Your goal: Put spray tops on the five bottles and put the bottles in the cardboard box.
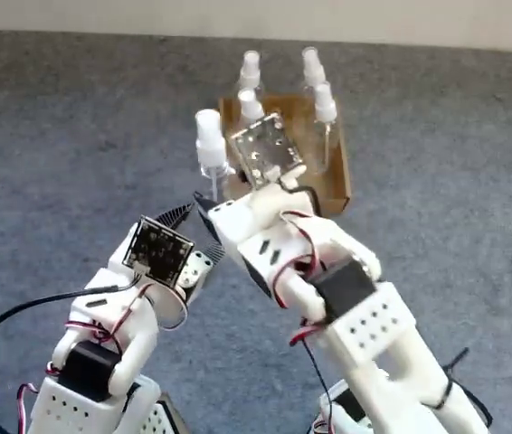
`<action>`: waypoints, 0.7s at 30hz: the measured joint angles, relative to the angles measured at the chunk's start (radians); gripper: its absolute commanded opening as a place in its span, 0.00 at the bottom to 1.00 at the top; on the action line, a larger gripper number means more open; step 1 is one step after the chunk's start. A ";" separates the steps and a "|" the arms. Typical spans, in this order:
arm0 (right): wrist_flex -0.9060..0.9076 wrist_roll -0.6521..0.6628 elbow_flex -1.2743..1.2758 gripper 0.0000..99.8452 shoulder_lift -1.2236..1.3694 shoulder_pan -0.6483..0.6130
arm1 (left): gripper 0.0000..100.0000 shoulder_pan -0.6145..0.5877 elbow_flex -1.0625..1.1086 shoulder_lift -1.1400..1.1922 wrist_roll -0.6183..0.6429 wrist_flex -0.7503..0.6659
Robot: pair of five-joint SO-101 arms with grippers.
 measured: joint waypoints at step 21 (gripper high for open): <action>-0.262 0.083 -0.017 0.00 0.272 0.456 | 0.22 -0.055 0.083 0.003 -0.038 0.014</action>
